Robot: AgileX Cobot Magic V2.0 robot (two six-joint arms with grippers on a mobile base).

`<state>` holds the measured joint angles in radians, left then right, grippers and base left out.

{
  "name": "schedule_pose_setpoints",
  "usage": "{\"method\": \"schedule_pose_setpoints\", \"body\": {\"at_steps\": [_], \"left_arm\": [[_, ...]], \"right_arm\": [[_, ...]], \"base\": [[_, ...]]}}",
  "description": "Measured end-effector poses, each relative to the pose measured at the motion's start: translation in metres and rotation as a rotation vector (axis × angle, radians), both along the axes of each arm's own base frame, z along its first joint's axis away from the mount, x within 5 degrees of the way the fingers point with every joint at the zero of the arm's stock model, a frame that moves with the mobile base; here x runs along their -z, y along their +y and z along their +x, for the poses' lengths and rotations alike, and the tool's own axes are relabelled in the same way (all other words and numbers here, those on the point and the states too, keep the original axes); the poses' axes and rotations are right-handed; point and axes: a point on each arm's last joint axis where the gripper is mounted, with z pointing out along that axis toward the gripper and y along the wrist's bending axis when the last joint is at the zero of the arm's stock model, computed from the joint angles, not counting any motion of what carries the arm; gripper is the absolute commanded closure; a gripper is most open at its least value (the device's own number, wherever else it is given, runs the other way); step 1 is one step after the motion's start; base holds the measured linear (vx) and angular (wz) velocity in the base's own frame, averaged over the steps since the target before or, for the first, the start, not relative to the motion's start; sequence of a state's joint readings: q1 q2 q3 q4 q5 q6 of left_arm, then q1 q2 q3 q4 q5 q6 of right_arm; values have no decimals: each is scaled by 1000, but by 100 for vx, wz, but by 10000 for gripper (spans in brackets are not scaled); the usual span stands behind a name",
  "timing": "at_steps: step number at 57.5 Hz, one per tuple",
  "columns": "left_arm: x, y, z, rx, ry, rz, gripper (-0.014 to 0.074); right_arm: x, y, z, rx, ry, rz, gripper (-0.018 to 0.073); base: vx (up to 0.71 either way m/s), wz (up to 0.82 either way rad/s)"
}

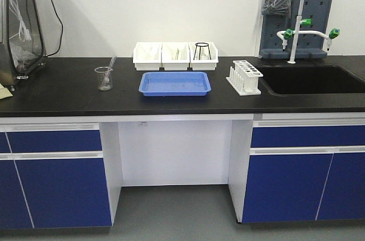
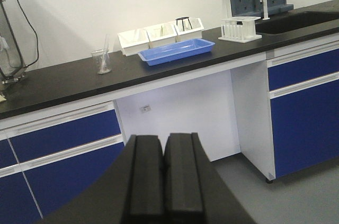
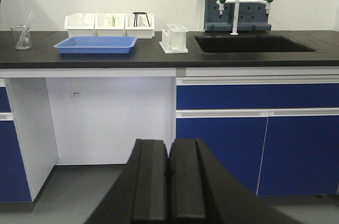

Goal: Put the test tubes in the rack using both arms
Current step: 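Drive the base toward the white bins on the bench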

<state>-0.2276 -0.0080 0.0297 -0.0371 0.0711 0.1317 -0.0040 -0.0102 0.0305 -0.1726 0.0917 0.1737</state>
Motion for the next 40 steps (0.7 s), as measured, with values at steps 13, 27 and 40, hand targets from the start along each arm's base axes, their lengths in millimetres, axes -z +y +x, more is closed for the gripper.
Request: {"method": "schedule_pose_setpoints", "body": {"at_steps": [13, 27, 40], "left_arm": [[0, 0, 0, 0, 0, 0, 617], [0, 0, 0, 0, 0, 0, 617], [0, 0, 0, 0, 0, 0, 617]], "right_arm": [[0, 0, 0, 0, 0, 0, 566], [0, 0, 0, 0, 0, 0, 566], [0, 0, 0, 0, 0, 0, 566]], "base": [[5, 0], [17, 4], [28, 5]]}}
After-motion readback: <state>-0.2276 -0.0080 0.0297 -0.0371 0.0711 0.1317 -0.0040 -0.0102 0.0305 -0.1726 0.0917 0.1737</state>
